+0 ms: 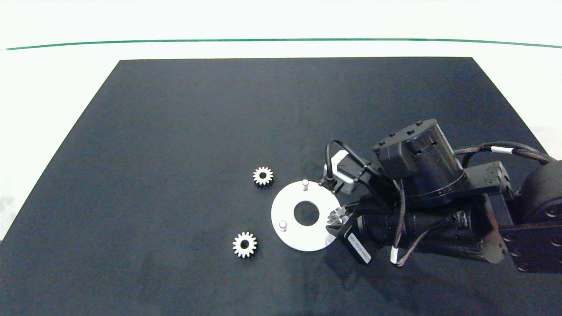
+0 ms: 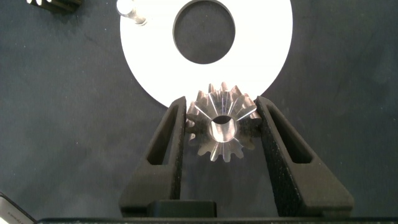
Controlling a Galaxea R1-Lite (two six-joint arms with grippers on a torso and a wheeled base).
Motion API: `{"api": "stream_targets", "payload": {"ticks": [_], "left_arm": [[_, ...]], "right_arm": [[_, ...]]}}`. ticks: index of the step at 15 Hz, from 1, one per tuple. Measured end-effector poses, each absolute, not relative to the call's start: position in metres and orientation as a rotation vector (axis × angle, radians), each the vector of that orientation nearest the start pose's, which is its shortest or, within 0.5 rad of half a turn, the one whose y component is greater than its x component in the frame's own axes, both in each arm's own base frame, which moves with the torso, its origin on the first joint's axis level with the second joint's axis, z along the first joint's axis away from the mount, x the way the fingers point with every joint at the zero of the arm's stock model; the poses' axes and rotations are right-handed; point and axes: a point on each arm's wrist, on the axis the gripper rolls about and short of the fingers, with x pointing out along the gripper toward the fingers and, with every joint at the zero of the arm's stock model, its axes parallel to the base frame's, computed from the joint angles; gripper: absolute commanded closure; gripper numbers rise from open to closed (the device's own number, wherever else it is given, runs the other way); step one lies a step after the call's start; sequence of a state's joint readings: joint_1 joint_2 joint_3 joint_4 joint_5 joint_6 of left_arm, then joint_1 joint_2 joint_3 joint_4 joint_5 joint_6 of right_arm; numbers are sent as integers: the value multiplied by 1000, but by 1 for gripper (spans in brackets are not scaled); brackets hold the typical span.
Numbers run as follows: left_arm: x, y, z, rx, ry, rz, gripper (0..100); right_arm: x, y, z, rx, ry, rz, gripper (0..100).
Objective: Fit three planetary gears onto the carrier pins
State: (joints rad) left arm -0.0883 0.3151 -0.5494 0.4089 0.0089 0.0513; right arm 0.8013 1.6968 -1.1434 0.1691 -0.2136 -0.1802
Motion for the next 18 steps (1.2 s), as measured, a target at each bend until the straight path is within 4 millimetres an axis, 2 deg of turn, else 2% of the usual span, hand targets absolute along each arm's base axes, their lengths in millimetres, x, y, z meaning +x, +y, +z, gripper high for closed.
{"api": "stream_targets", "payload": {"ticks": [18], "left_arm": [[-33,3,190,59,164,-89,0]], "right_arm": [[225,221,194,-514,621,605,81]]}}
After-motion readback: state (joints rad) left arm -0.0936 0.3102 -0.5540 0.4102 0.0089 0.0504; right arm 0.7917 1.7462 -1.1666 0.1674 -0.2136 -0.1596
